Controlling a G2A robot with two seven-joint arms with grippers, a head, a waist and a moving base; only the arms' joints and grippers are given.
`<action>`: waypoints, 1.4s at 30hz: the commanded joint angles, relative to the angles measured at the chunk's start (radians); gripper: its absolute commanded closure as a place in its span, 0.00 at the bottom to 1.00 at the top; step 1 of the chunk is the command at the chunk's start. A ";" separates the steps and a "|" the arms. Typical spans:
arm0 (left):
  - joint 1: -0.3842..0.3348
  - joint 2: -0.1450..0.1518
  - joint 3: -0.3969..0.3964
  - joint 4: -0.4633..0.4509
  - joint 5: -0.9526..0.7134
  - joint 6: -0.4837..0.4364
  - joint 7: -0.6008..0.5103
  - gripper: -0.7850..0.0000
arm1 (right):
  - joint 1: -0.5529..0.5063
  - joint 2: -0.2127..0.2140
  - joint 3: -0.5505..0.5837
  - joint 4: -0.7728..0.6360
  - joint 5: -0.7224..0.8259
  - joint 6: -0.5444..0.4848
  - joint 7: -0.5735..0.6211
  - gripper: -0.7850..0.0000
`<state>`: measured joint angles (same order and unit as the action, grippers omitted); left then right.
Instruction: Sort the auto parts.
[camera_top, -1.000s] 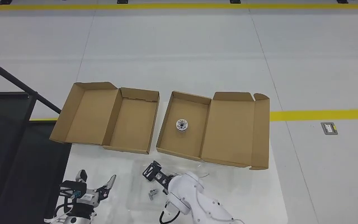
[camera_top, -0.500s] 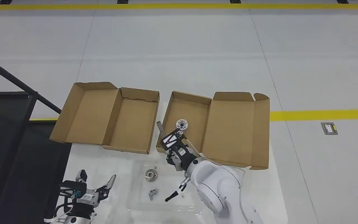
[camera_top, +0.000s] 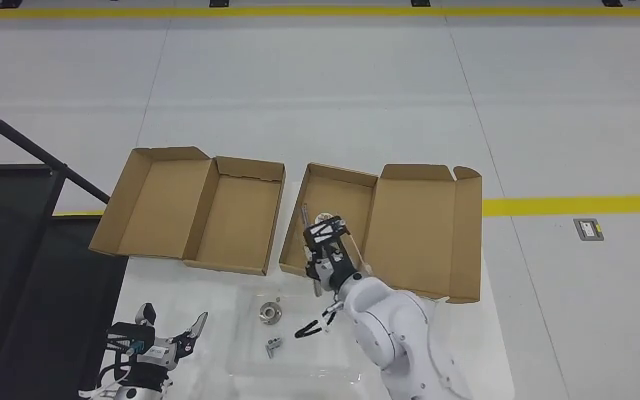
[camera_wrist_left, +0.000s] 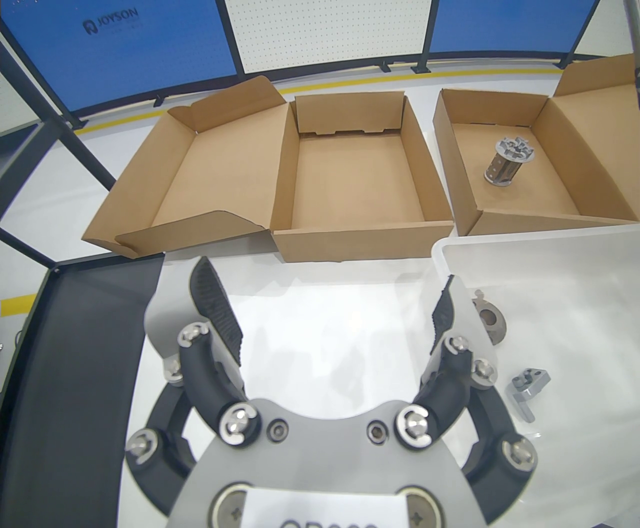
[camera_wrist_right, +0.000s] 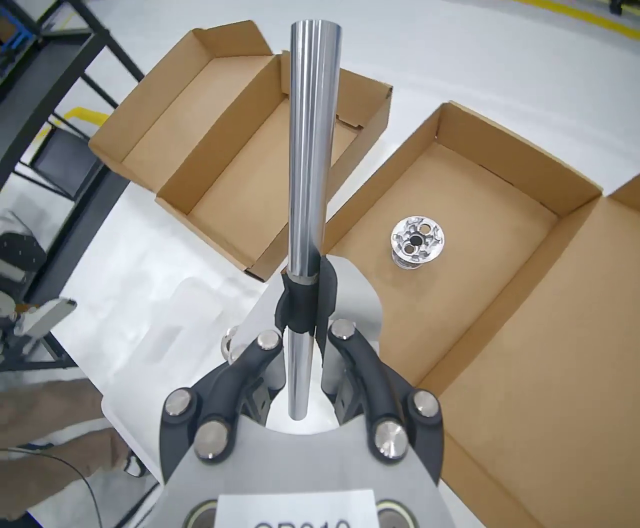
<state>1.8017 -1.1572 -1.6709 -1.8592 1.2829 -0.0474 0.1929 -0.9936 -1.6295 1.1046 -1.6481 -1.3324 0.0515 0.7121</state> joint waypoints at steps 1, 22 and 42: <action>0.000 0.000 0.000 0.000 0.000 0.000 0.000 0.00 | 0.048 -0.009 0.006 0.064 0.020 0.105 -0.018 1.00; 0.000 0.000 0.000 0.000 0.000 0.000 0.000 0.00 | 0.515 -0.073 -0.007 0.831 0.094 0.267 0.011 1.00; 0.000 0.000 0.000 0.000 0.000 0.000 0.000 0.00 | 0.642 -0.120 -0.015 1.161 0.219 0.234 -0.131 1.00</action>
<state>1.8017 -1.1572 -1.6709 -1.8592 1.2829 -0.0474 0.1929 -0.3536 -1.7480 1.0902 -0.4950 -1.1163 0.2853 0.5886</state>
